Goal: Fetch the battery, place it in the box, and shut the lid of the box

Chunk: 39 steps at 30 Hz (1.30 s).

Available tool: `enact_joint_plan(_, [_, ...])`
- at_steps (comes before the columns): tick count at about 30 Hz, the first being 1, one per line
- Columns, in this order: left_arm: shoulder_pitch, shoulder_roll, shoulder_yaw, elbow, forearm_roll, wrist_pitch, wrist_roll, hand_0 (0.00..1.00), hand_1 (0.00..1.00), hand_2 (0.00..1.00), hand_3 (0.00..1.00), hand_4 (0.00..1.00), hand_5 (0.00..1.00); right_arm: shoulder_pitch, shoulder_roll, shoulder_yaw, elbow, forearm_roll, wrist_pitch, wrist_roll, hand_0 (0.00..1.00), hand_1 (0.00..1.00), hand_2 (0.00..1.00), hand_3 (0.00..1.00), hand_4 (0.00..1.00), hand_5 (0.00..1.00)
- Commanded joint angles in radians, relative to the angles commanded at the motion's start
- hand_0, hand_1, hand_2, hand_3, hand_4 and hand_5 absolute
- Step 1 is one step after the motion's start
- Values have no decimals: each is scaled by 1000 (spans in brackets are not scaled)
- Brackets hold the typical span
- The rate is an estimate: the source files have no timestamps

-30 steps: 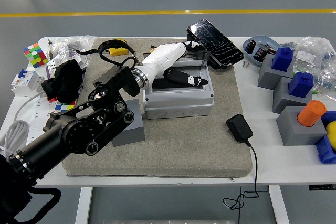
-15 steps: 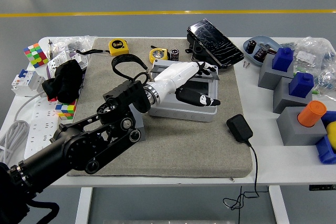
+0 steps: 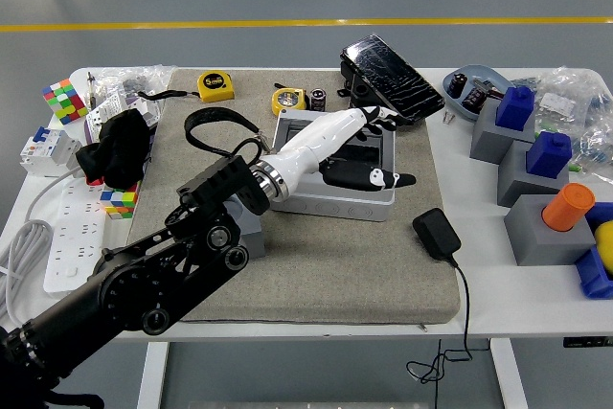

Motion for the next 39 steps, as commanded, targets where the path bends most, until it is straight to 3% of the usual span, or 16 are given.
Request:
enact_joint_plan(6, [122,8,-108,-47,-210,75,-180,560,742,767,803,998,584,-1,-1,9,0,-6,-1,-1,643,663,672,575,971,572])
enact_joint_plan(10, [203,9,-182,-55,-378,71,-276,552,735,751,778,998,556,-2,-1,15,0,-11,-1,-1,643,662,672,575,972,572])
enact_joint_plan(12, [235,13,-211,-55,-445,53,-295,552,735,751,778,998,556,-1,-2,18,0,-14,-1,-1,643,662,672,575,972,572])
enact_joint_plan(15, [278,27,-255,-52,-546,24,-307,561,724,742,765,998,555,-1,-2,22,0,-17,-1,0,642,662,672,575,972,572])
enact_joint_plan(26, [374,62,-380,-46,-689,-11,-350,547,719,715,753,998,548,-1,-3,28,0,-22,-1,1,642,662,672,576,973,572])
enact_joint_plan(39, [417,83,-451,-52,-690,-24,-331,477,656,663,734,998,545,6,-6,32,0,-27,-1,2,642,663,672,575,972,573])
